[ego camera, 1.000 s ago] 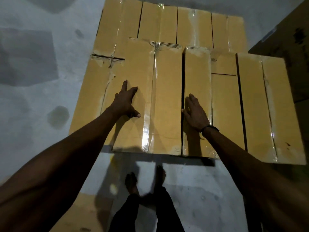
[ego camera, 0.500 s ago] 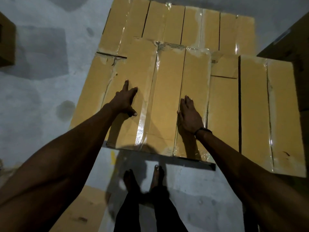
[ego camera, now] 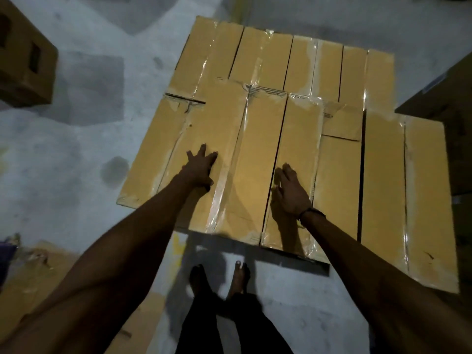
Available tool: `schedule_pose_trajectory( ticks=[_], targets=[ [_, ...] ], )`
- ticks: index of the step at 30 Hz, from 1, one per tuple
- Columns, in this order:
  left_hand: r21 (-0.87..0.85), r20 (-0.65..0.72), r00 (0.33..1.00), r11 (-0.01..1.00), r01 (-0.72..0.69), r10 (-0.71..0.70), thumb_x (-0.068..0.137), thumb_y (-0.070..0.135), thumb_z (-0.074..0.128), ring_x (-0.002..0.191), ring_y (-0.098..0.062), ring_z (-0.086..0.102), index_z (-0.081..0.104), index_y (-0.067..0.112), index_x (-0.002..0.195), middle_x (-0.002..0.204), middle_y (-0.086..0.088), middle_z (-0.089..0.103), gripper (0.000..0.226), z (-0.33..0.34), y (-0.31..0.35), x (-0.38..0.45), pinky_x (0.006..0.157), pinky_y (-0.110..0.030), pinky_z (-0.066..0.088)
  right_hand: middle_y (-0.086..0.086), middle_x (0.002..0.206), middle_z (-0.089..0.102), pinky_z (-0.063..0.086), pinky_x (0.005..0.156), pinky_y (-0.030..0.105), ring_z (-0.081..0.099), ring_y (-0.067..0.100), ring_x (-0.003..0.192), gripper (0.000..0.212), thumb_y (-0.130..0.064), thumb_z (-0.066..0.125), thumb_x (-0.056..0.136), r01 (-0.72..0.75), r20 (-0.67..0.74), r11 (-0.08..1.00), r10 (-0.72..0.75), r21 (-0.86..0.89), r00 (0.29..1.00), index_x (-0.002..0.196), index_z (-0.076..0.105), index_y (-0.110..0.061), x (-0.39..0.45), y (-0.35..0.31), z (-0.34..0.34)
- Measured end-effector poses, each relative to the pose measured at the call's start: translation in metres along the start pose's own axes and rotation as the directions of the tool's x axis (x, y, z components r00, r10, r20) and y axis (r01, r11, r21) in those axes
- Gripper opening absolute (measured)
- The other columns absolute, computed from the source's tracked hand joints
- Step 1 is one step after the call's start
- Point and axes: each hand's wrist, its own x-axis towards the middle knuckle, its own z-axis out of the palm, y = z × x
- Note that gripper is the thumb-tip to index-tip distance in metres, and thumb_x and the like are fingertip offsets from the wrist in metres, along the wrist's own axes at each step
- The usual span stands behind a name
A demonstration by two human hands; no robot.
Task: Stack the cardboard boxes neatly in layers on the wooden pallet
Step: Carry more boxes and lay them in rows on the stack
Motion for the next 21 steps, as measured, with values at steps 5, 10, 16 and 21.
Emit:
schedule_pose_trajectory(
  ticks=[5, 10, 16, 21],
  targets=[
    [-0.195, -0.113, 0.994, 0.980, -0.033, 0.011, 0.085, 0.019, 0.075, 0.150, -0.046, 0.019, 0.038, 0.017, 0.156, 0.165, -0.020, 0.020, 0.080, 0.019, 0.013, -0.075, 0.117, -0.061, 0.029, 0.018, 0.168, 0.017, 0.019, 0.119, 0.030, 0.023, 0.033, 0.154, 0.058, -0.031, 0.040, 0.106, -0.029, -0.094, 0.978, 0.049, 0.207, 0.994, 0.157, 0.033, -0.003, -0.049, -0.014, -0.022],
    [-0.430, -0.334, 0.942, 0.894, -0.124, -0.030, 0.087, 0.003, 0.072, 0.142, -0.033, 0.044, 0.060, 0.007, 0.138, 0.154, -0.022, 0.044, 0.052, 0.025, 0.004, -0.158, 0.111, -0.030, 0.037, 0.020, 0.163, 0.030, 0.016, 0.111, 0.013, 0.031, 0.031, 0.151, 0.049, -0.024, 0.049, 0.107, -0.006, -0.183, 0.947, 0.068, 0.322, 0.981, 0.150, 0.045, 0.001, -0.088, -0.042, -0.039],
    [-0.633, -0.474, 0.835, 0.768, -0.101, -0.281, 0.087, 0.011, 0.078, 0.124, -0.026, 0.060, 0.069, 0.018, 0.123, 0.136, -0.006, 0.063, 0.038, 0.004, -0.042, -0.220, 0.098, -0.037, 0.049, 0.012, 0.161, 0.039, 0.038, 0.118, 0.045, 0.039, 0.028, 0.147, 0.046, -0.025, 0.058, 0.105, 0.064, -0.188, 0.908, 0.017, 0.415, 0.982, 0.148, 0.052, -0.010, -0.082, -0.109, -0.045],
    [-0.736, -0.514, 0.735, 0.668, -0.112, -0.443, 0.089, 0.018, 0.078, 0.118, -0.022, 0.065, 0.069, 0.022, 0.123, 0.133, -0.001, 0.066, 0.035, -0.020, -0.114, -0.252, 0.095, -0.039, 0.051, 0.007, 0.156, 0.046, 0.047, 0.102, 0.035, 0.054, 0.029, 0.133, 0.042, -0.027, 0.060, 0.104, 0.125, -0.151, 0.875, -0.060, 0.467, 0.987, 0.144, 0.055, -0.015, -0.055, -0.200, -0.033]
  ],
)
